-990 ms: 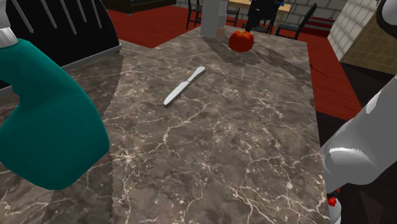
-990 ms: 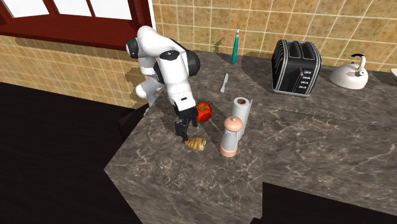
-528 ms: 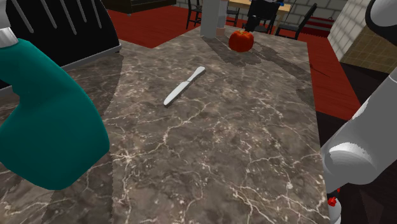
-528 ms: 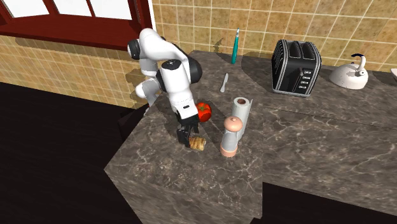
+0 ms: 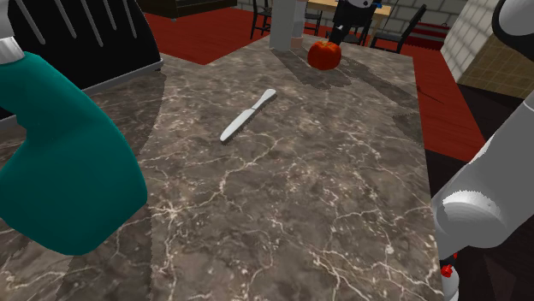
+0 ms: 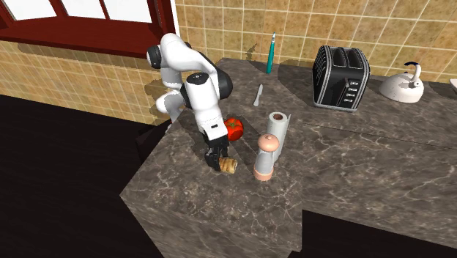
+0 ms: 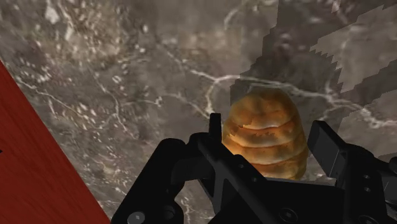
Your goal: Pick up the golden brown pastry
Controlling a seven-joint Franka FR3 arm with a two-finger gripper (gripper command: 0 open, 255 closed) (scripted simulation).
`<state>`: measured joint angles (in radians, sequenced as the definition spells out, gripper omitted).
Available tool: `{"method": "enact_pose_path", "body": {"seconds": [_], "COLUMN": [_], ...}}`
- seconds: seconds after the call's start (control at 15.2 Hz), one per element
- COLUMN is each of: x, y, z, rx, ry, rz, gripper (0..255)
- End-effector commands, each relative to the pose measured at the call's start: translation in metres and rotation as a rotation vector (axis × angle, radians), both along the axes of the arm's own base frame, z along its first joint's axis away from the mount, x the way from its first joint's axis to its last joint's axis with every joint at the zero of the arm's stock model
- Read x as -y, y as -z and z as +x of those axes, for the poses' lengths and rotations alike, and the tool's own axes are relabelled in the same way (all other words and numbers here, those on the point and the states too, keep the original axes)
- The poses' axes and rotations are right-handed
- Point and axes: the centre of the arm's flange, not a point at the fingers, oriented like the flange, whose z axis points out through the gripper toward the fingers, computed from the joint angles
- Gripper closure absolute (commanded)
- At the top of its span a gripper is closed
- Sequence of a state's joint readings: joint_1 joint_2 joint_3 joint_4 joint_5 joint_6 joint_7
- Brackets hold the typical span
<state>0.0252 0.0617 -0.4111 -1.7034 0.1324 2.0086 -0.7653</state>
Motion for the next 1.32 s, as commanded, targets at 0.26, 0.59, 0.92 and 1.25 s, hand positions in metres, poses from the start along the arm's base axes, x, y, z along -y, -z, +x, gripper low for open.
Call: {"method": "enact_pose_path", "body": {"seconds": [0.26,0.59,0.92,1.25], "x": [0.0,0.0,0.0,0.0], "y": [0.001,-0.026,-0.052,-0.079], "z": [0.0,0.0,0.0,0.0], "rx": [0.0,0.0,0.0,0.0], "ry": [0.0,0.0,0.0,0.0], "rz": [0.0,0.0,0.0,0.0], "gripper": [255,255,255,255]}}
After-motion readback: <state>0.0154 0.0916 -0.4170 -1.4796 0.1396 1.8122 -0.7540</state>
